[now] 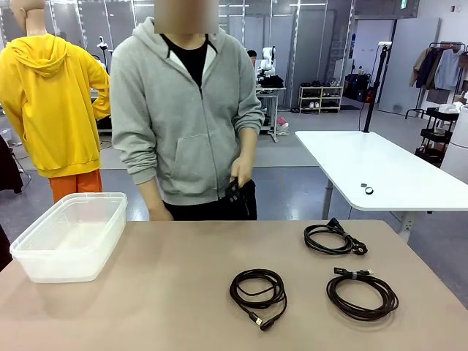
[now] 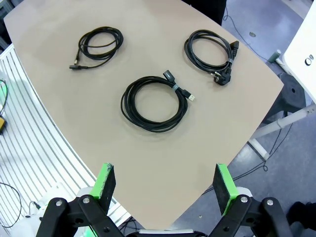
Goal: Organize and store the cables.
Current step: Place the Power Cable into the Organizing box.
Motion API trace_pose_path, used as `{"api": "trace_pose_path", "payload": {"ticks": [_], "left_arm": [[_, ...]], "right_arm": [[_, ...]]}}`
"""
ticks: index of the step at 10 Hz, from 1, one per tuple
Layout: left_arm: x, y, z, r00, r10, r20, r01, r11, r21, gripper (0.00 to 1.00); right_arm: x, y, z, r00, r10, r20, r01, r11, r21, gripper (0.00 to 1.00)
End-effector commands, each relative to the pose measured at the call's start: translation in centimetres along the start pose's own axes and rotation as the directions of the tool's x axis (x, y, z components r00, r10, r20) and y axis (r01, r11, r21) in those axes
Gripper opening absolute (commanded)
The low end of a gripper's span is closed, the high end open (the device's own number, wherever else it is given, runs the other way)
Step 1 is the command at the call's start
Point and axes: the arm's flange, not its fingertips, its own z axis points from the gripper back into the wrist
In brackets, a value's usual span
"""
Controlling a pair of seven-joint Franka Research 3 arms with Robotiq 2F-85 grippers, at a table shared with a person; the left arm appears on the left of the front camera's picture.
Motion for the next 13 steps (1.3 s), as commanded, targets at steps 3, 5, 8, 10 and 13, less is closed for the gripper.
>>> {"api": "trace_pose_path", "payload": {"ticks": [3,5,8,10,13], "left_arm": [[0.0,0.1,0.0,1.000,-0.013,0.005,0.013,1.000,-0.010,1.00],[0.0,0.1,0.0,1.000,-0.013,0.005,0.013,1.000,-0.010,1.00],[0.0,0.1,0.0,1.000,-0.013,0.005,0.013,1.000,-0.010,1.00],[0.0,0.1,0.0,1.000,-0.013,0.005,0.013,1.000,-0.010,1.00],[0.0,0.1,0.0,1.000,-0.013,0.005,0.013,1.000,-0.010,1.00]], "right_arm": [[8.3,-3.1,-2.0,0.966,-0.170,-0.197,0.176,0.984,0.013,1.00],[13.7,-6.0,-5.6,0.915,-0.271,-0.300,0.288,0.958,0.013,1.00],[17.0,-8.2,-12.1,0.858,-0.380,-0.346,0.379,0.923,-0.075,1.00],[17.0,-9.2,-14.2,0.846,-0.423,-0.325,0.416,0.904,-0.095,1.00],[16.6,-9.1,-14.3,0.854,-0.378,-0.357,0.376,0.923,-0.077,1.00]]}}
